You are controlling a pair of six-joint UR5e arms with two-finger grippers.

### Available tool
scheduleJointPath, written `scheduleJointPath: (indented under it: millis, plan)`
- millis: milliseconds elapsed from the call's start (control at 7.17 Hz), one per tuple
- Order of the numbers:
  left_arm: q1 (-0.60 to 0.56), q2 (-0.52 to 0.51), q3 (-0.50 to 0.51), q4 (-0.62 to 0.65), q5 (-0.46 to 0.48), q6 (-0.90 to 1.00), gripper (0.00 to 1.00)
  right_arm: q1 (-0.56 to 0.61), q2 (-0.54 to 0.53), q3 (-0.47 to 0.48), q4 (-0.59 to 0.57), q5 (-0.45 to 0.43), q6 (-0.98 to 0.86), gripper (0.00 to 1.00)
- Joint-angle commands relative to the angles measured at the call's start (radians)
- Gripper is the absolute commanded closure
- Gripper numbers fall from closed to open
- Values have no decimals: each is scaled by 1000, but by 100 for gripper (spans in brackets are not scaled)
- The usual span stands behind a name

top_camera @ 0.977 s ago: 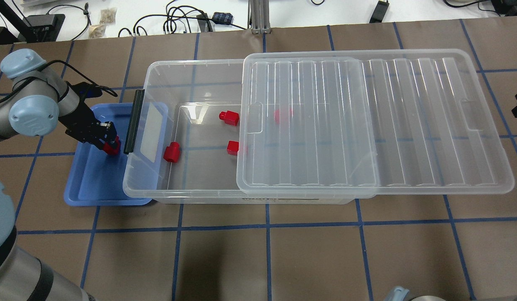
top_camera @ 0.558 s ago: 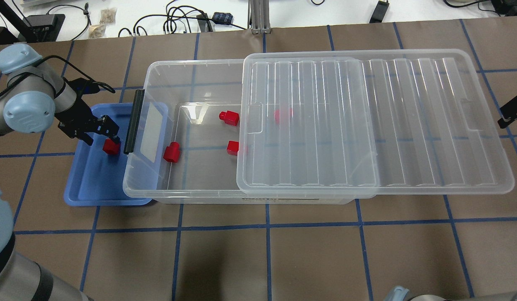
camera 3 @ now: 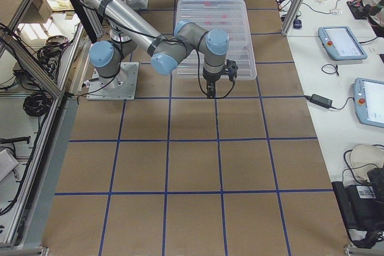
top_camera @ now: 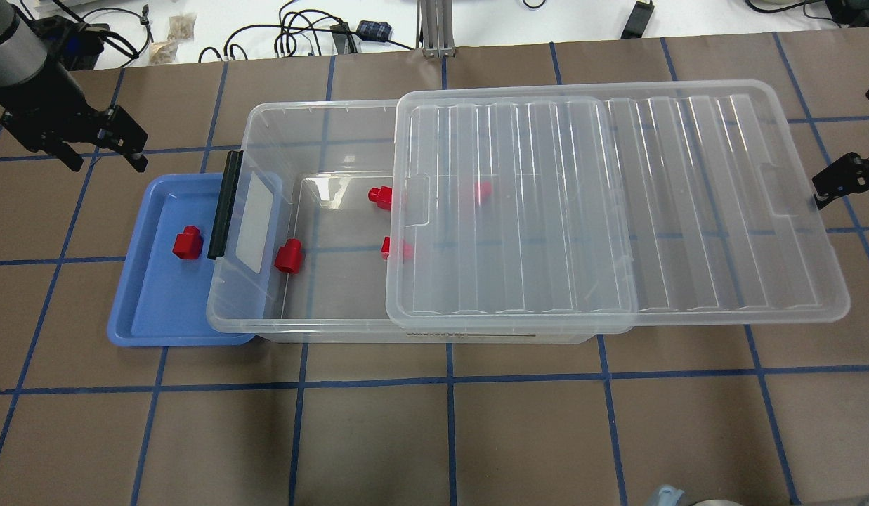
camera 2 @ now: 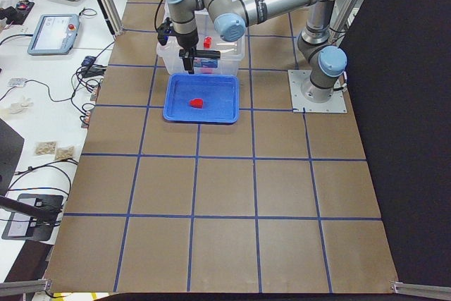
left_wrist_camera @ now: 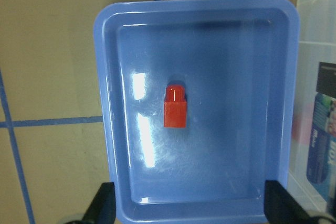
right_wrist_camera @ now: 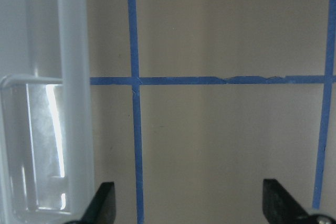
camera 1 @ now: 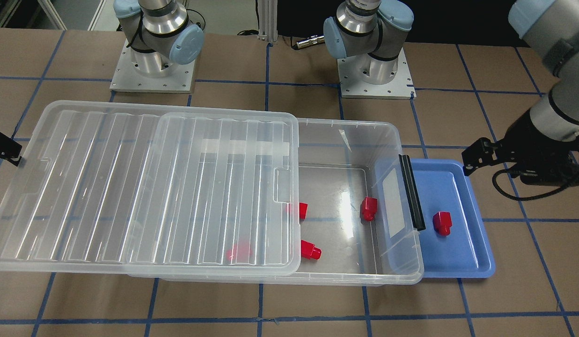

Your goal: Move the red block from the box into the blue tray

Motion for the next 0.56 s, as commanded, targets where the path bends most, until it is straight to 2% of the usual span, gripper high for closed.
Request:
scheduleJointPath:
  millis: [0,140,419]
  plan:
    - [-150,45,-3,-19,0,-193,0,32,-1,2,-2,1,31,0]
    - [-203,62,-6,-21,-2,-201,0,52,-3,2,-1,1,58,0]
    - [-238,85,-42,-24,-6,-203,0,97,-9,2,1,1,120,0]
